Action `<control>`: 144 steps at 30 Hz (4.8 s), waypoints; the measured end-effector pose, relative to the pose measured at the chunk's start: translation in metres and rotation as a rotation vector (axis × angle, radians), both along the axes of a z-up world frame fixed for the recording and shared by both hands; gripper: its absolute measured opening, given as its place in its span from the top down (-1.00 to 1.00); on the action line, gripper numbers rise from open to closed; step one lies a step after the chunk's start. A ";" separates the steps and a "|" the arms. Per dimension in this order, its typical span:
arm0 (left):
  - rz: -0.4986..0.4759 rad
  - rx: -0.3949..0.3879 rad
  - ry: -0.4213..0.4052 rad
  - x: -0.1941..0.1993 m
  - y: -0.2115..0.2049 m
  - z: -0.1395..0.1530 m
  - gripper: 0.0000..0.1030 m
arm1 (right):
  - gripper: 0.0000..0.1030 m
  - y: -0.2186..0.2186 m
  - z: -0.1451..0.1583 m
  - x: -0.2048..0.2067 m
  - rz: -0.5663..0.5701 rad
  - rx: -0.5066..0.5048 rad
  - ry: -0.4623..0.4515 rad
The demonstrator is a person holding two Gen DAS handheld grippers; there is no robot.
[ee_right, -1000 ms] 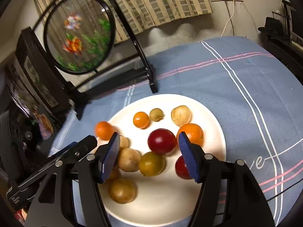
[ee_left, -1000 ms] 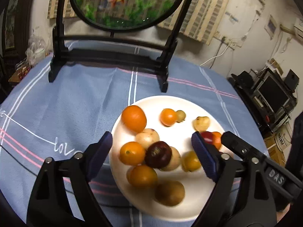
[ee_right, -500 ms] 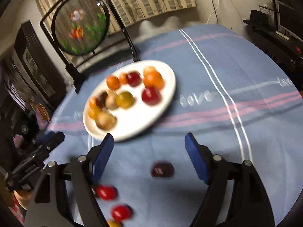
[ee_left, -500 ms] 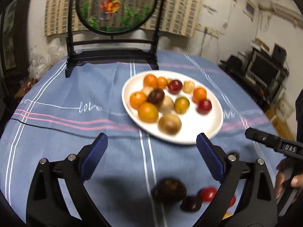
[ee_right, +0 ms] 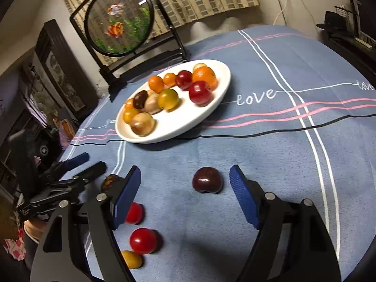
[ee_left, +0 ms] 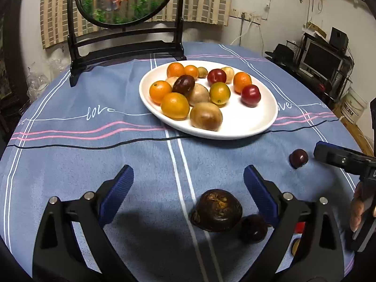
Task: Organize fruits
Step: 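Withdraw both open grippers from the plate toward the remaining fruits, then grasp a dark purple tomato with the left gripper while the right gripper grasps a dark red tomato, then carry both tomatoes over the white plate and open both grippers to release them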
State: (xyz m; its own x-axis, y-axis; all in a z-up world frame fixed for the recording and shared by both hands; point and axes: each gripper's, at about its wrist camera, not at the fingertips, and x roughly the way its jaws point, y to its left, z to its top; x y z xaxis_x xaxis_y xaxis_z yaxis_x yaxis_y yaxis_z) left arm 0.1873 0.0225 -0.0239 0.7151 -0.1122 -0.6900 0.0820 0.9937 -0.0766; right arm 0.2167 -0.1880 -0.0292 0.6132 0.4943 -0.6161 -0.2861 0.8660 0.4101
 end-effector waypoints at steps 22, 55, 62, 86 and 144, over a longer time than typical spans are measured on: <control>0.042 -0.019 0.032 0.006 0.007 -0.006 -0.88 | -0.43 0.041 -0.023 0.009 -0.037 -0.356 0.028; 0.040 -0.066 0.200 0.008 -0.005 -0.031 -0.85 | 0.37 0.019 -0.009 0.011 -0.027 -0.180 0.013; 0.034 0.019 0.174 -0.003 -0.022 -0.030 -0.26 | 0.37 0.022 -0.007 0.009 -0.005 -0.179 0.005; 0.007 0.023 0.054 -0.014 -0.024 0.015 0.05 | 0.37 0.022 -0.001 0.003 0.013 -0.151 -0.027; 0.164 -0.015 -0.005 0.161 -0.031 0.045 -0.43 | -0.25 0.070 0.026 0.145 -0.007 -0.093 -0.036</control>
State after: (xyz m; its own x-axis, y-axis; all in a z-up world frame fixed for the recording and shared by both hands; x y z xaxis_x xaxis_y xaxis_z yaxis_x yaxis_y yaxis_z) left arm 0.3484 -0.0088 0.0207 0.7284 -0.0045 -0.6851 -0.0803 0.9925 -0.0919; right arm 0.3620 -0.1177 -0.0036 0.6393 0.4318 -0.6363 -0.2932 0.9018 0.3174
